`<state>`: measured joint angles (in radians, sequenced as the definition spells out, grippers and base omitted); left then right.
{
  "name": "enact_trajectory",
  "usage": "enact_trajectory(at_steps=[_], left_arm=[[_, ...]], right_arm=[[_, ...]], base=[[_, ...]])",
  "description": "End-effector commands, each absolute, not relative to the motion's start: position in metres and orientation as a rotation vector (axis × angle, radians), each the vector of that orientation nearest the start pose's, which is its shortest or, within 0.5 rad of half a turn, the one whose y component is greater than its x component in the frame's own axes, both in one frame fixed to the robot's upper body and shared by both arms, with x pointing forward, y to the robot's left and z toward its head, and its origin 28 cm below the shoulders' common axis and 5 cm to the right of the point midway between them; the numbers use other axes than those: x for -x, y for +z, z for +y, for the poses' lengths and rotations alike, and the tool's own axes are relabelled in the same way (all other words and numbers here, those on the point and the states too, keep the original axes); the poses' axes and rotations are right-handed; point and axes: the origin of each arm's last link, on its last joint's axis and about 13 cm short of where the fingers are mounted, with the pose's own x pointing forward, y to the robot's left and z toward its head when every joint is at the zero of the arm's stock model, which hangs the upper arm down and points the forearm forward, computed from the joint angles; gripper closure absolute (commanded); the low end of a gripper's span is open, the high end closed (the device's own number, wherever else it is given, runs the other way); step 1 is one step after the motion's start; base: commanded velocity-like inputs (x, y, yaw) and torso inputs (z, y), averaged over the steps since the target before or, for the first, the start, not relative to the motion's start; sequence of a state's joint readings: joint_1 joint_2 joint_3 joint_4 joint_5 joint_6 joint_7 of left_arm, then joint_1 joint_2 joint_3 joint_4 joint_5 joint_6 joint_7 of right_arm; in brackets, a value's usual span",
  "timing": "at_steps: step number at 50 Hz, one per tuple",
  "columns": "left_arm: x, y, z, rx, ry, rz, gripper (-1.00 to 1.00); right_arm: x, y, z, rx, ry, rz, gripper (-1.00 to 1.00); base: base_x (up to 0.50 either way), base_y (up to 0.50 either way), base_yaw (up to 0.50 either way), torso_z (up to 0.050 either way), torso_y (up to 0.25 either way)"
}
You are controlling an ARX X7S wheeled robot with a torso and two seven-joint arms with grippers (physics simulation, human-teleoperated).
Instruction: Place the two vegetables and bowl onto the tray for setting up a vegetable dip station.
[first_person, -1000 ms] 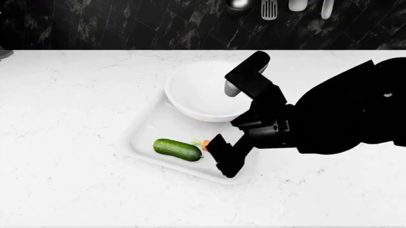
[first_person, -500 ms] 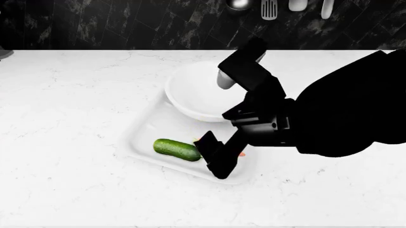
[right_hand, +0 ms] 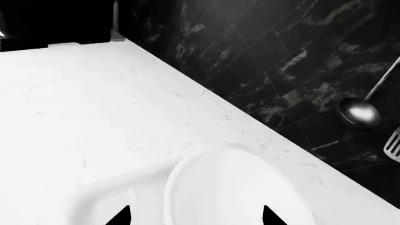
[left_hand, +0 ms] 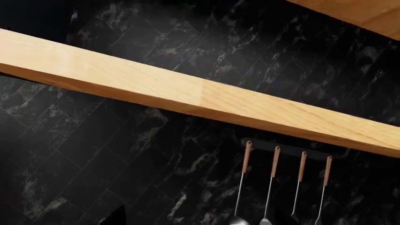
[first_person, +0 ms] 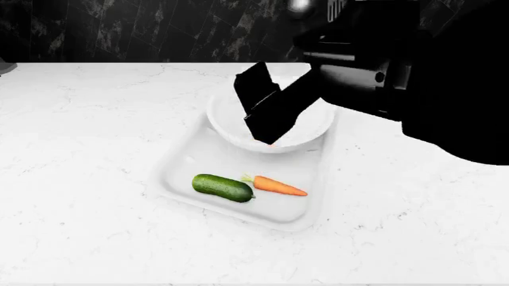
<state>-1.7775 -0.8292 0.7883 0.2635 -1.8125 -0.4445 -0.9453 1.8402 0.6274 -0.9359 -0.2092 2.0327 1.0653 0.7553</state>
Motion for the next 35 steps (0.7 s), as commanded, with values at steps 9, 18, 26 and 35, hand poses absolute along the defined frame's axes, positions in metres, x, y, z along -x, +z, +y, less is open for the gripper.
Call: enact_trajectory(at_steps=[9,18,26,35], left_arm=[[-0.203,0.443,0.234,0.245,-0.14,-0.46,-1.0],[-0.197,0.447,0.236,0.245,-0.128,-0.486,-1.0],[-0.196,0.448,0.24,0.25,-0.111,-0.506,-1.0],[-0.179,0.458,0.245,0.23,-0.081,-0.588,-1.0]], right_arm=[[-0.187,0.431,-0.084,0.261,0.335,-0.175,-1.0],[-0.174,0.443,-0.093,0.304,0.213,-0.328,-1.0],[-0.16,0.459,-0.104,0.322,0.107,-0.454,-1.0],[-0.13,0.487,-0.11,0.354,0.02,-0.648,-1.0]], base=[[0.0,0.0,0.0,0.0,0.0],[0.0,0.0,0.0,0.0,0.0],[0.0,0.0,0.0,0.0,0.0],[0.0,0.0,0.0,0.0,0.0]])
